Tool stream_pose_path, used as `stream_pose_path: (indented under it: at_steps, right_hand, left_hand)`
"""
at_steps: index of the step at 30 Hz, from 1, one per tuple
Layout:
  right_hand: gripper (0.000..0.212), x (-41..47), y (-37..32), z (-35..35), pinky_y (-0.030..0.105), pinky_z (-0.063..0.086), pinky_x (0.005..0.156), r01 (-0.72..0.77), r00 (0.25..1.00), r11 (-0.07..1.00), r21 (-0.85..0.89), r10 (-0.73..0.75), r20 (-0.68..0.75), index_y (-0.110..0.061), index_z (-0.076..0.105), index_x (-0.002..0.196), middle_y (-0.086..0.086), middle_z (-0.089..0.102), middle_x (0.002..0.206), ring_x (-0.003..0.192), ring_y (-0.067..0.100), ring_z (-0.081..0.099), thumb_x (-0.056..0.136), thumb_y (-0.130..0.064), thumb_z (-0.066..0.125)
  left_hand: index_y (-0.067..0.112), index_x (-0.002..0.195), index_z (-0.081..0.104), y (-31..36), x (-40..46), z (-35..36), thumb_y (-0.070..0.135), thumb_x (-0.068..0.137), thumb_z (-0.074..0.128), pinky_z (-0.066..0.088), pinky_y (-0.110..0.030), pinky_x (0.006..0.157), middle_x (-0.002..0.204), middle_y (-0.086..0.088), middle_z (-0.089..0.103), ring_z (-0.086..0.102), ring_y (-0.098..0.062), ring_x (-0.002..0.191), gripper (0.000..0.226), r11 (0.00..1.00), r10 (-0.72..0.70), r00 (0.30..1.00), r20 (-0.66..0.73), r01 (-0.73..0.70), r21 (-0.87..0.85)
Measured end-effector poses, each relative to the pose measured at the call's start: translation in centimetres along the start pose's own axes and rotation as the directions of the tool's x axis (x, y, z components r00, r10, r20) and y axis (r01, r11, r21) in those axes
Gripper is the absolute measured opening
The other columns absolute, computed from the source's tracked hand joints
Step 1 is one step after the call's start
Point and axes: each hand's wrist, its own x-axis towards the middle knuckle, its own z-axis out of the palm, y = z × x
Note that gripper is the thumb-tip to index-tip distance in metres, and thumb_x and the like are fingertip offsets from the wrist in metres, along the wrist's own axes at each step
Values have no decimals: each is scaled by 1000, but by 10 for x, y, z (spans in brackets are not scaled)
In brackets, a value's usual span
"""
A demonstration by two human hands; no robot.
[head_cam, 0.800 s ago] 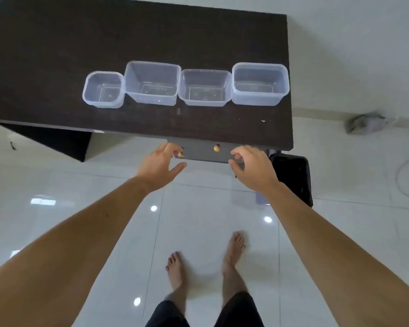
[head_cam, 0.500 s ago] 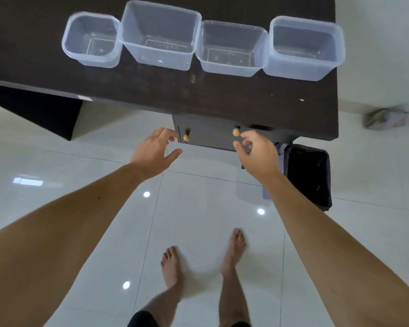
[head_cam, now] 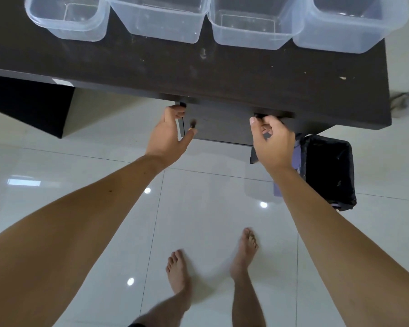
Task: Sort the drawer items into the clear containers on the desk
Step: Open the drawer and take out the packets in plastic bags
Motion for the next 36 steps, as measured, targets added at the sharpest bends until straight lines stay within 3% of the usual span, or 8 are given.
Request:
stream_pose_path:
  at_steps: [4,8,15,17,22,28,32,36]
  right_hand:
    - [37,-2,-2,3,29,41,61,-6,1000,1000,4,6,-13,-11,62,79,-2,58,66,63,16,51,100,-42,66]
    - [35,-16,2,1,23,36,59,-12,1000,1000,10,13,-21,-13,59,76,-5,54,64,58,5,46,99,-38,68]
    - [32,-58,2,-13,24,39,57,-7,1000,999,44,7,6,-11,64,81,-3,61,67,61,14,55,101,-35,67]
    - [32,-72,3,-18,30,44,56,1,1000,999,53,-2,7,-11,63,79,-3,63,66,62,17,58,100,-35,67]
    - [30,-119,5,-28,36,52,67,-32,999,997,69,32,0,-11,63,80,-1,68,74,74,19,64,99,-34,66]
    - [26,-157,8,-42,31,48,65,-19,1000,998,66,19,8,-13,64,82,-5,66,75,73,14,61,99,-32,68]
    - [27,-181,12,-48,38,56,68,-3,1000,996,87,2,15,-11,66,83,-2,68,77,74,18,65,100,-32,68]
    - [28,-195,16,-52,36,55,68,21,1000,994,105,-23,11,-11,66,84,0,68,77,75,18,65,100,-34,67]
  left_hand:
    - [12,143,42,1,0,1,37,94,77,49,-26,101,135,2,56,56,-13,120,65,986,-104,991,-81,92,-141]
    - [12,135,53,-3,2,-5,36,97,73,53,-28,97,128,0,60,58,-12,109,49,988,-99,990,-100,85,-132]
    - [18,124,54,4,-35,-7,34,99,71,59,-34,97,122,1,68,67,-17,109,34,964,-133,990,-55,116,-238]
    - [19,117,52,4,-44,-11,29,101,70,59,-37,97,120,1,69,67,-18,109,27,968,-119,992,-27,110,-227]
    - [20,104,44,0,-82,-17,23,103,67,52,-27,80,117,0,68,70,-20,102,23,992,-51,998,49,56,-117]
    - [14,108,50,-3,-122,-19,22,103,67,62,-45,89,116,-8,70,71,-28,100,19,997,-27,998,52,31,-64]
    - [17,105,47,-7,-147,-14,21,103,67,62,-48,88,115,-9,70,72,-30,98,20,997,-28,999,38,30,-65]
    - [12,108,51,-10,-164,-10,18,103,66,63,-44,89,115,-6,71,73,-28,97,17,996,-39,999,6,40,-78]
